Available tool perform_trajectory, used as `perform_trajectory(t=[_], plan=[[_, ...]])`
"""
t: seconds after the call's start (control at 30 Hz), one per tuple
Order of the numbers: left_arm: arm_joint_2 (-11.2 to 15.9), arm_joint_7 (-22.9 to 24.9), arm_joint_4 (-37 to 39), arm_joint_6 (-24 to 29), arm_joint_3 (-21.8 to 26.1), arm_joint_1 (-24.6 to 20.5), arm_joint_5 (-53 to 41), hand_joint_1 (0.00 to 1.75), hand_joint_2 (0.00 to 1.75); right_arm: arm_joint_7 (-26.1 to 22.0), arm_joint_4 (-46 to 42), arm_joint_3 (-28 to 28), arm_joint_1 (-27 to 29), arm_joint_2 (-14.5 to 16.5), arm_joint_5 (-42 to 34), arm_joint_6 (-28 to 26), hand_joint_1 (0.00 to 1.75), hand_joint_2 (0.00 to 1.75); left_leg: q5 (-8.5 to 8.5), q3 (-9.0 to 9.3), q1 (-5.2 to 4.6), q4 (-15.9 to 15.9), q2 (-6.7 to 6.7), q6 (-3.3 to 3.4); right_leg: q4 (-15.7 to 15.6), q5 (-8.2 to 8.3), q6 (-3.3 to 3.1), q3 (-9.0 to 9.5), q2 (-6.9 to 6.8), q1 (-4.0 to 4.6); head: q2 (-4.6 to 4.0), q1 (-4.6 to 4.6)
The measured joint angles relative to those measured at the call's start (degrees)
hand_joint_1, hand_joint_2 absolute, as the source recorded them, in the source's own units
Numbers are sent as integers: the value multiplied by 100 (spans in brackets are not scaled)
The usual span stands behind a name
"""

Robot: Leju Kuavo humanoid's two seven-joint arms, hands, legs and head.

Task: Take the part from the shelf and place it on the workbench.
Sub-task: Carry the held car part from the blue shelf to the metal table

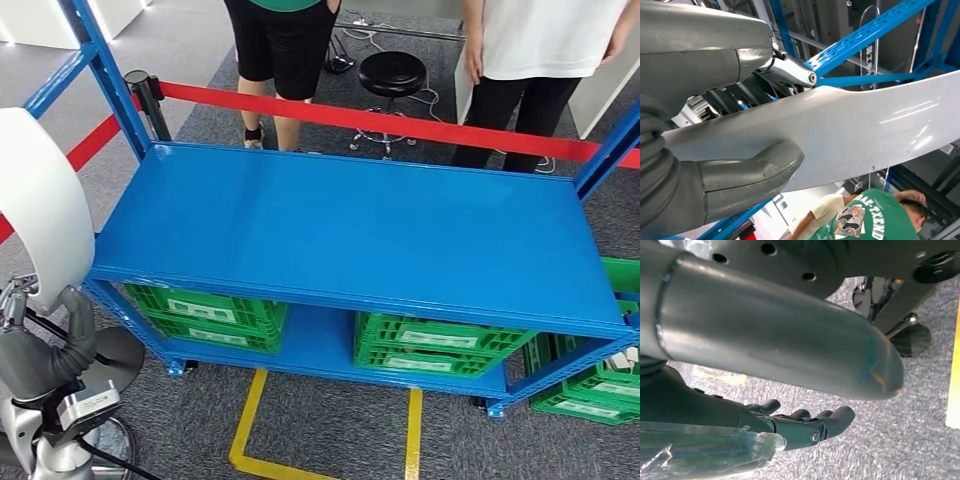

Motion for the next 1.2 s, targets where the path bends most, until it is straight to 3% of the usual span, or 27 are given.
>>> perform_trajectory(t=[0.07,0.1,0.23,0.3,0.37,0.4,0.43,0.47,0.5,0.57,0.63,0.7,0.77,0.87,0.93,1.2], plan=[[-1,0,-1,0,3,-2,-4,175,175,0,-1,0,-19,0,-1,0,0,0,24,-12,-12,9,-2,-41,-805,218,-47,479,2,6,0,-3],[0,0,-1,0,5,-4,-7,175,175,0,-1,0,-29,0,-1,0,0,0,42,-22,-21,14,-3,-69,-1044,267,-81,614,6,11,0,-6],[1,0,-3,0,7,-4,-16,175,175,0,-1,-3,-23,-1,-1,-1,0,0,65,-72,-17,36,-6,-194,-1139,351,-226,621,8,14,0,-11],[1,0,-4,1,6,-7,-15,175,175,0,-1,-4,-29,0,-1,-2,0,0,-211,-225,-6,385,-8,-261,-1163,409,-296,581,-2,-16,0,-21],[1,0,-4,2,5,-5,-15,175,175,0,-2,-5,-34,0,-1,-2,0,0,-635,-532,12,1135,-8,-314,-1161,452,-322,516,-8,-24,0,-30],[1,0,-4,2,4,-2,-15,175,175,0,-2,-7,-32,0,-1,-1,0,0,-775,-659,22,1467,-8,-330,-1160,472,-321,483,-11,-27,0,-29],[1,0,-4,3,4,0,-14,175,175,0,-2,-11,-29,0,0,0,0,0,-807,-702,29,1626,-8,-339,-1160,492,-314,454,-13,-30,0,-30],[2,0,-4,3,4,1,-13,175,175,0,-2,-17,-26,0,1,0,0,0,-731,-634,37,1561,-8,-341,-1159,510,-301,433,-13,-36,0,-30],[3,0,-5,4,4,1,-11,175,175,-1,-2,-23,-25,0,2,-1,0,0,-572,-456,44,1283,-8,-340,-1159,525,-285,420,-11,-44,0,-30],[3,0,-7,9,4,-4,-10,175,175,-10,-3,-31,-28,-1,4,-3,0,0,-273,14,53,472,-11,-334,-1148,547,-238,402,-3,-43,0,-35],[4,0,-9,15,3,-2,-10,175,175,-23,-5,-36,-36,-2,9,-8,0,0,-188,239,49,8,-26,-290,-1146,580,-169,370,3,-25,0,-31],[12,0,-13,20,7,11,-9,175,175,-28,-7,-42,-35,-2,12,-10,0,0,-173,222,34,-49,-38,-202,-1177,627,-91,351,3,-30,0,-22],[19,0,-23,24,11,15,3,175,175,-28,-7,-46,-27,-2,14,-8,0,0,-127,207,39,-72,-31,-116,-1088,541,-31,292,-2,-45,0,-9],[19,0,-36,28,11,14,27,175,175,-26,-7,-48,-27,-1,16,-3,0,0,-76,162,35,-82,-14,-30,-193,-8,13,-87,-9,-46,0,28],[19,0,-37,28,11,14,33,175,175,-26,-7,-48,-27,2,17,0,0,0,-62,140,24,-80,-9,-11,228,-208,21,-258,-9,-46,0,29],[19,0,-37,28,11,14,34,175,175,-27,-7,-49,-27,2,17,0,0,0,-60,137,22,-80,-9,-9,282,-229,21,-279,-9,-46,0,31]])
